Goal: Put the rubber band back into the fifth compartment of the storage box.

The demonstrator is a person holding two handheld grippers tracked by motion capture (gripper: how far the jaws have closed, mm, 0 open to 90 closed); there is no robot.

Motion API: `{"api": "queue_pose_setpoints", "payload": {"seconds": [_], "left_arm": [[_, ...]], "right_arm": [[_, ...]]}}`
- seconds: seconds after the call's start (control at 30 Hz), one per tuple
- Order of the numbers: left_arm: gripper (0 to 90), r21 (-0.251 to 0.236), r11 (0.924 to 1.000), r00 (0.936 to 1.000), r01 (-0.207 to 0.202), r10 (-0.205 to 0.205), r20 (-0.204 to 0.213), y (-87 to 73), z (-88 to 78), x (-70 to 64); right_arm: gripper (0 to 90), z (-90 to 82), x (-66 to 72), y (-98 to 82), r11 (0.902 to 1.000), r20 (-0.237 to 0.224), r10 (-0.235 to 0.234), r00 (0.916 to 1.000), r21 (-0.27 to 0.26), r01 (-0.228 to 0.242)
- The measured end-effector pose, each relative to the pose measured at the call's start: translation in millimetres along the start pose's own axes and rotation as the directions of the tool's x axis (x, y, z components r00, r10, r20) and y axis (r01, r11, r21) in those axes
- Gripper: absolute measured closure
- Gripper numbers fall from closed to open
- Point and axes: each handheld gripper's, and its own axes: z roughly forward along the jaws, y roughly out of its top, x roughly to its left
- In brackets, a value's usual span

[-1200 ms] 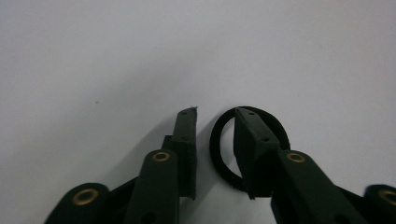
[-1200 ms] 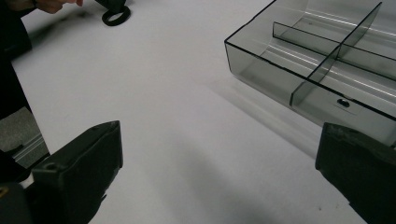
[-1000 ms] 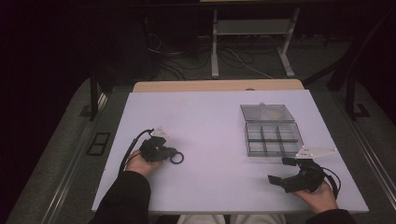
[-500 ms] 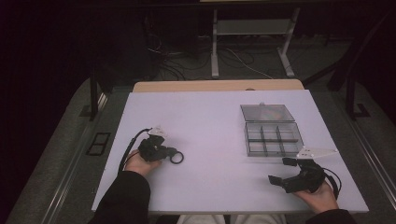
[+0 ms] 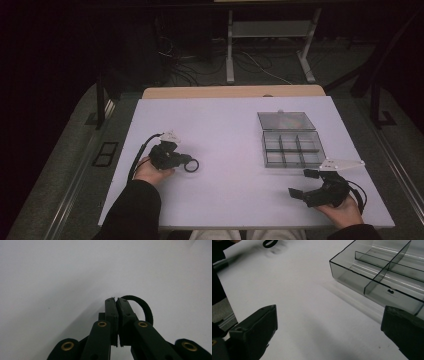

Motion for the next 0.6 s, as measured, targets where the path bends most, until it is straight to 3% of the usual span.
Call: {"api": "queue_pose_setpoints", "payload": {"seconds": [0.6], "left_arm": [[86.9, -0.025, 0.9989, 0.9991, -0.039, 0.04, 0.015, 24.1, -4.3, -6.8]], "right_arm": [[0.5, 0.4, 0.1, 0.2, 1.0, 0.003, 0.002, 1.0, -0.002, -0.002]]}}
